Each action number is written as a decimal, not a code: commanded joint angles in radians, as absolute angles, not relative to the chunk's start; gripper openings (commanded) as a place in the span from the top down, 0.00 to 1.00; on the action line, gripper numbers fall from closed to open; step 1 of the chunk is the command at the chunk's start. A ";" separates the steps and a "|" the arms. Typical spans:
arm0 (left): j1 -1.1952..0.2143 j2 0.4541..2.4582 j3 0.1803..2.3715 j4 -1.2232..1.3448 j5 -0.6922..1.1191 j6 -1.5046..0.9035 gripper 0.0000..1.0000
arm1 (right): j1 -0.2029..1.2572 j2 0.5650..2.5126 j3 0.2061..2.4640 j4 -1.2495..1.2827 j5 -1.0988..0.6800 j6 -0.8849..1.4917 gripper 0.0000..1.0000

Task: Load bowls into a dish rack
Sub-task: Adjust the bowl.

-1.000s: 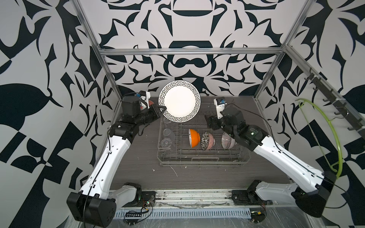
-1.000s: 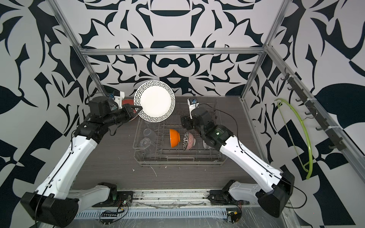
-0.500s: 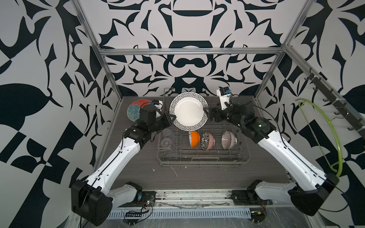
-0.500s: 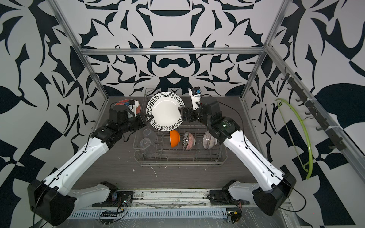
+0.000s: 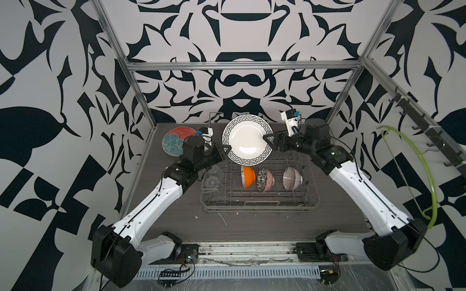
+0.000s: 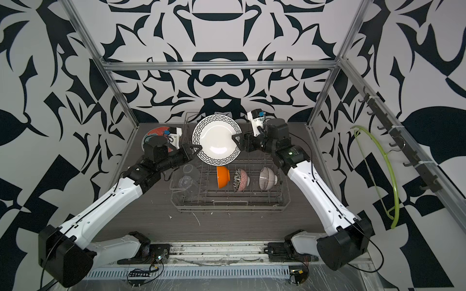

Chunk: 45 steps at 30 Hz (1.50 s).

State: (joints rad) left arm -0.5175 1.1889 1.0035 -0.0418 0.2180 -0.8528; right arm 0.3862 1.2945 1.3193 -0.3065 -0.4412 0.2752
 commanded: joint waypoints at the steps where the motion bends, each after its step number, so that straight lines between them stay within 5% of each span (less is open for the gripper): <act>1: -0.522 1.174 1.017 0.135 0.219 -0.870 1.00 | 0.382 1.305 1.303 -0.219 -0.574 0.322 0.29; 8: -0.522 1.183 1.049 0.100 0.203 -0.842 1.00 | 0.382 1.344 1.289 -0.181 -0.625 0.357 0.40; 13: -0.521 1.186 1.057 0.072 0.172 -0.824 1.00 | 0.382 1.364 1.301 -0.180 -0.663 0.356 0.70; 17: -0.521 1.199 1.081 0.032 0.158 -0.805 1.00 | 0.381 1.367 1.299 -0.173 -0.678 0.358 0.79; 21: -0.522 1.205 1.080 0.035 0.154 -0.805 1.00 | 0.381 1.364 1.301 -0.177 -0.681 0.360 1.00; 32: -0.522 1.215 1.087 -0.011 0.123 -0.789 1.00 | 0.380 1.333 1.288 -0.190 -0.644 0.339 1.00; 37: -0.521 1.199 1.102 -0.101 0.069 -0.744 0.66 | 0.374 1.310 1.285 -0.210 -0.596 0.314 1.00; 45: -0.522 1.169 1.149 -0.291 -0.083 -0.648 0.57 | 0.360 1.305 1.313 -0.265 -0.488 0.277 1.00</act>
State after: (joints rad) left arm -0.5228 1.1988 1.1099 -0.1806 0.0135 -0.7086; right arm 0.3668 1.3640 1.2572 -0.3542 -0.5110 0.3038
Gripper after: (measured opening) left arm 0.423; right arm 0.115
